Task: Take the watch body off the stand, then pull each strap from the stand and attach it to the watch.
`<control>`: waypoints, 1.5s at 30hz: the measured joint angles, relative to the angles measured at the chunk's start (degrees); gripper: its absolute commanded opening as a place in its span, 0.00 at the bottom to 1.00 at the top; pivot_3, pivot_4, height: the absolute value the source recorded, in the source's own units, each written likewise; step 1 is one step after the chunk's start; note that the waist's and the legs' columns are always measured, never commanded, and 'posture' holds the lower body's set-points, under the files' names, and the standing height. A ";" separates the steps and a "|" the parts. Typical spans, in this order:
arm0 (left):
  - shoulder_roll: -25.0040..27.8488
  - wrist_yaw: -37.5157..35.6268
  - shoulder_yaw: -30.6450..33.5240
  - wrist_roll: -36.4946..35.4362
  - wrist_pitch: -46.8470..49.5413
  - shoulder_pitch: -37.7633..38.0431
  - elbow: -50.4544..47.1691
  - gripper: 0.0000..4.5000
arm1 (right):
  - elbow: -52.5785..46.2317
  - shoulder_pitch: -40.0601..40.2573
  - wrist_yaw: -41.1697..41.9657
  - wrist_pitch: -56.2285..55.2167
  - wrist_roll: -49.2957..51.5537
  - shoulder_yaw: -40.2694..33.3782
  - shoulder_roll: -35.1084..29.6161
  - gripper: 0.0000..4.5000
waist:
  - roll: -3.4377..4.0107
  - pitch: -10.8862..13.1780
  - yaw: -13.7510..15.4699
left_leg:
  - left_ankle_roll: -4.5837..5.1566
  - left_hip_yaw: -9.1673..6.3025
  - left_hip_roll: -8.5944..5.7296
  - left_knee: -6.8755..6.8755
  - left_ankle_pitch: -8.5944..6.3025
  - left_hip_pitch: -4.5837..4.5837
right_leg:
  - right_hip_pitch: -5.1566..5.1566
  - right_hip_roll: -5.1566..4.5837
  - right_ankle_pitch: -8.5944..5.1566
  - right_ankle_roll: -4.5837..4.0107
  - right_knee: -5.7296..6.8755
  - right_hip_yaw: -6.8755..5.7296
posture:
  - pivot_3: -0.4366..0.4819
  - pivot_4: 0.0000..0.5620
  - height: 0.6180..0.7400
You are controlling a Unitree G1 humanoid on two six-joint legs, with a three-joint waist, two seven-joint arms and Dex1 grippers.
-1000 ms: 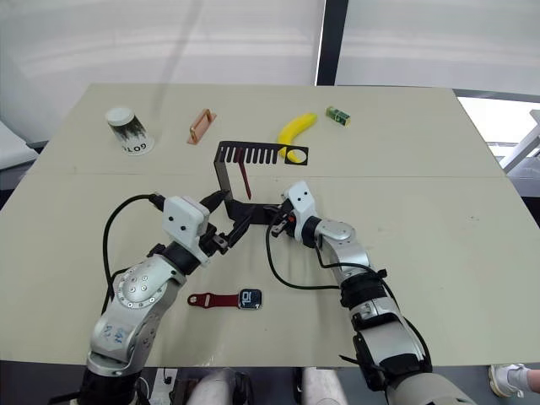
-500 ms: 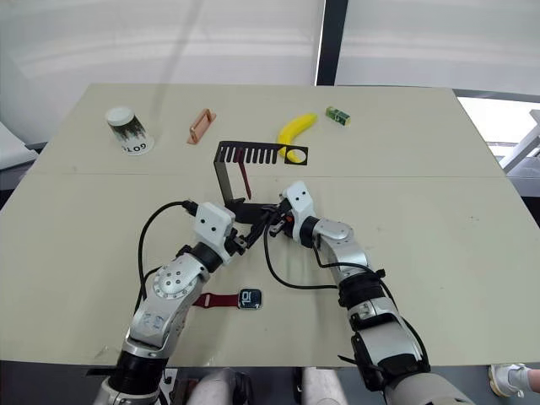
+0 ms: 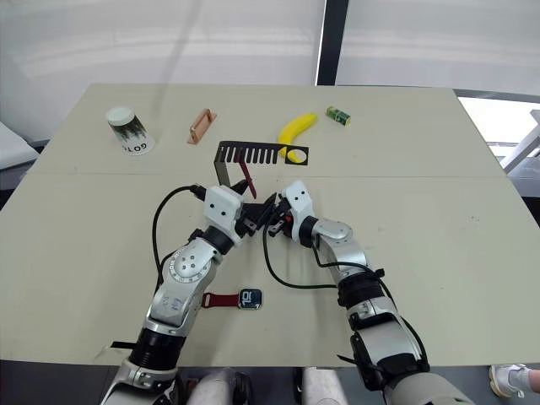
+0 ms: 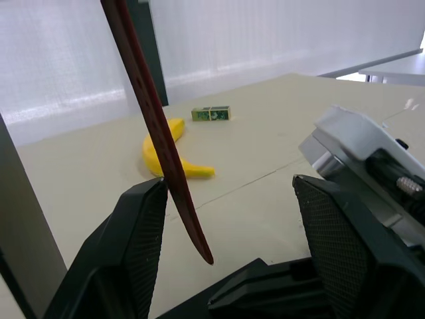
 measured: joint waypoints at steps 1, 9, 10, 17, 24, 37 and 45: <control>-0.21 0.14 0.12 0.01 -0.02 -0.28 0.54 0.72 | -0.02 0.01 0.00 0.01 0.00 0.00 0.00 0.00 | 0.00 0.00 0.01 | 0.00 0.00 0.00 0.00 0.00 0.00 | 0.00 0.00 0.00 0.00 0.00 0.00 | 0.48 0.27 0.91; -0.91 1.28 1.04 0.32 -1.08 -0.49 1.22 0.72 | -0.70 0.35 0.00 0.24 -0.04 0.17 -0.04 0.00 | 0.00 0.00 0.02 | 0.00 0.00 0.00 -0.01 0.00 -0.01 | 0.00 0.00 0.00 0.00 -0.01 -0.01 | 0.48 0.27 0.91; -0.95 1.33 1.07 0.38 -1.21 -0.51 1.27 0.72 | -0.86 0.44 0.00 0.26 -0.05 0.23 -0.06 0.00 | 0.00 0.00 0.03 | 0.00 0.00 0.00 -0.01 0.00 -0.01 | 0.00 0.00 0.00 0.00 -0.01 -0.01 | 0.48 0.27 0.91; -1.40 1.69 1.12 0.56 -2.38 -1.25 1.31 0.33 | -2.07 0.95 0.01 1.09 -0.04 0.68 -0.10 0.00 | 0.00 0.00 0.02 | 0.00 0.00 0.00 -0.02 0.00 -0.01 | 0.00 0.00 0.00 0.00 -0.02 -0.01 | 0.48 0.27 0.91; -1.55 2.45 1.19 0.89 -2.94 -1.35 1.30 0.01 | -2.70 1.32 0.02 1.29 -0.03 0.94 -0.11 0.00 | 0.00 0.00 0.04 | 0.00 0.00 0.00 -0.02 0.00 -0.01 | 0.00 0.00 0.00 0.00 -0.03 -0.01 | 0.48 0.27 0.91; 0.34 2.25 2.07 2.19 -3.05 -1.35 1.24 0.01 | -2.72 1.38 0.02 1.29 -0.02 0.95 -0.10 0.00 | 0.00 0.00 0.04 | 0.00 0.00 0.00 -0.03 0.00 -0.01 | 0.00 0.00 0.00 0.00 -0.03 -0.02 | 0.48 0.27 0.91; 0.71 0.62 2.05 2.14 -4.18 -1.71 -0.45 0.01 | -2.72 1.40 0.01 1.28 -0.02 0.94 -0.07 0.00 | 0.00 0.00 0.03 | 0.00 0.00 0.00 -0.04 0.00 -0.01 | 0.00 0.00 0.00 0.00 -0.04 -0.02 | 0.48 0.27 0.91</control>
